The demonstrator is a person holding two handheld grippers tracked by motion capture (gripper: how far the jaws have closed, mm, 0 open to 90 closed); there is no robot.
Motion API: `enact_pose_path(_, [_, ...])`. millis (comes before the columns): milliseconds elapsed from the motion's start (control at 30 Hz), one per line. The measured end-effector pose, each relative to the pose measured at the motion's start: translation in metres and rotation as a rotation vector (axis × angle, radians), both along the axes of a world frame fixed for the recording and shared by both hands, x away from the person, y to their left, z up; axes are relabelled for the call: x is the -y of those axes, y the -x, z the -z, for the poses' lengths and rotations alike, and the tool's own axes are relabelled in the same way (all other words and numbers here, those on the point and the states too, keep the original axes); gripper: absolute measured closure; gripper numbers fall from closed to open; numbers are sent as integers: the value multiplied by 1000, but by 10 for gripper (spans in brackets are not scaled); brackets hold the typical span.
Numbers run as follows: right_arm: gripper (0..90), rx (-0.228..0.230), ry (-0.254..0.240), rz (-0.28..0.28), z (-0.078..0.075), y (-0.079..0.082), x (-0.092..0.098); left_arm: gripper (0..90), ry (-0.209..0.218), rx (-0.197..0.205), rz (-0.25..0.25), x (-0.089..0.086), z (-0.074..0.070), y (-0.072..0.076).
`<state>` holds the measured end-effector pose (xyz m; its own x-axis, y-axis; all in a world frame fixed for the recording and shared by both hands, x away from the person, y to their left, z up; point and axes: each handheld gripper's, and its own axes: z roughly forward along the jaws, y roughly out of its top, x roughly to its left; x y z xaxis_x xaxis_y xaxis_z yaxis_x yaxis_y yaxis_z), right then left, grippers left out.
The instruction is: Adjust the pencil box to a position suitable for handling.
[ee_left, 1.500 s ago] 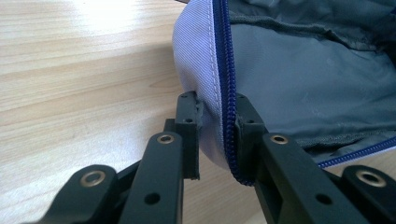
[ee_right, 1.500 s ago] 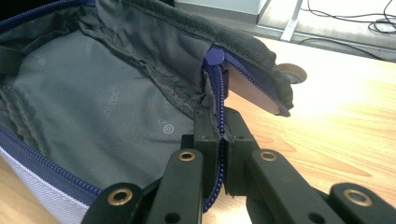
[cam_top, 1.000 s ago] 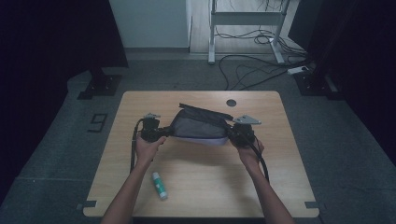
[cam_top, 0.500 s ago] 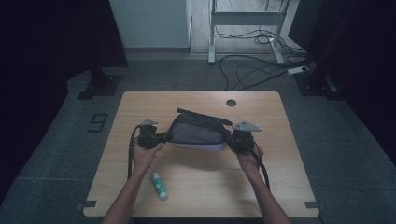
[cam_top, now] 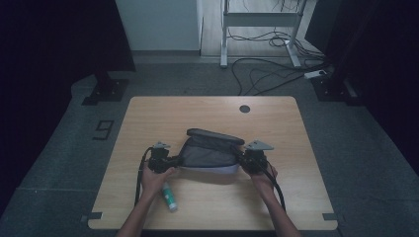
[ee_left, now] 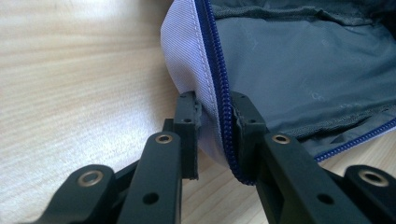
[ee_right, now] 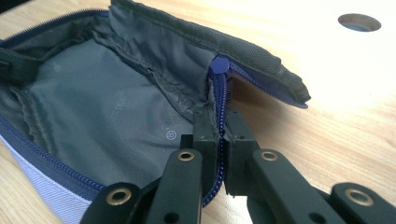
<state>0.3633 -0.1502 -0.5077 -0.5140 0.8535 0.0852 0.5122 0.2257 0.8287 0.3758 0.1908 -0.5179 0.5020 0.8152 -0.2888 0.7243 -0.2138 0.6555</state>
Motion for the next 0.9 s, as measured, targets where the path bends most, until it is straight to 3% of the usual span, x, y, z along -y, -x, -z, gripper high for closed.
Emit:
enact_pose_path(333, [825,-38,35,3,13,-4,0,688,22,-21,8,0,5,1])
enact_pose_path(533, [766,-62,59,19,21,-9,0,585,52,-22,10,-1,6,0])
enact_pose_path(633, [702,-43,103,31,22,-8,-1,445,62,-31,16,-1,7,-2])
enact_pose_path(800, [634,-40,101,66,24,-9,1,294,57,19,1,-1,2,0])
enact_pose_path(900, [563,-32,99,81,23,-8,1,280,73,60,-4,-6,-2,2])
